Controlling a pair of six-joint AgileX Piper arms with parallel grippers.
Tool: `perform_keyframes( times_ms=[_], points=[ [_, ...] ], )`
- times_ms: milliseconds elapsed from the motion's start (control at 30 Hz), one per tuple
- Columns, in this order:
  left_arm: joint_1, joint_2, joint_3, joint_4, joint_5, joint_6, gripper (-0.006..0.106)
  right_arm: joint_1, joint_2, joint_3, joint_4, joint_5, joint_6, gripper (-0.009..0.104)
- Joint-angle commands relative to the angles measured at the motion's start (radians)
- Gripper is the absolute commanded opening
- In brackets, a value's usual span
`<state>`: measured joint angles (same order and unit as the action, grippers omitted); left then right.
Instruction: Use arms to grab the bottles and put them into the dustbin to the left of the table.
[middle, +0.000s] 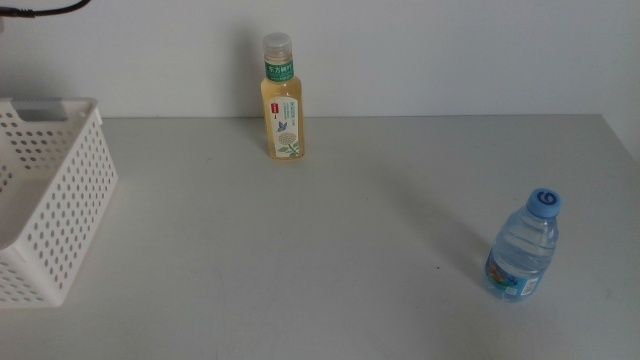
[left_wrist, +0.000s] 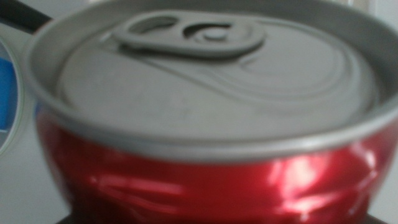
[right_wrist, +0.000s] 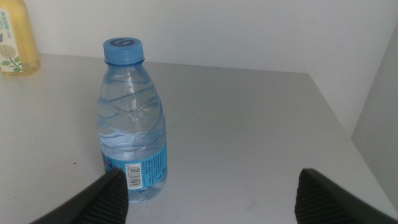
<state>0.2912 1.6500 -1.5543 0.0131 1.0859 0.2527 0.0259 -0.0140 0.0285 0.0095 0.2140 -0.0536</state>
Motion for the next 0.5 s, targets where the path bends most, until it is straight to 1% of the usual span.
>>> perform_keyframes(
  times_ms=[0,167,467],
  points=[
    [0.001,-0.006,-0.046,-0.007,-0.062,0.01,-0.002,-0.006,-0.021,-0.009,-0.009,-0.078,-0.005,0.094],
    [0.0,0.07,-0.046,-0.006,-0.081,0.012,-0.002,-0.006,-0.021,-0.009,-0.009,-0.078,-0.005,0.094],
    [0.0,0.171,-0.046,0.033,-0.13,0.012,-0.002,-0.006,-0.021,-0.009,-0.009,-0.078,-0.005,0.094]
  ],
)
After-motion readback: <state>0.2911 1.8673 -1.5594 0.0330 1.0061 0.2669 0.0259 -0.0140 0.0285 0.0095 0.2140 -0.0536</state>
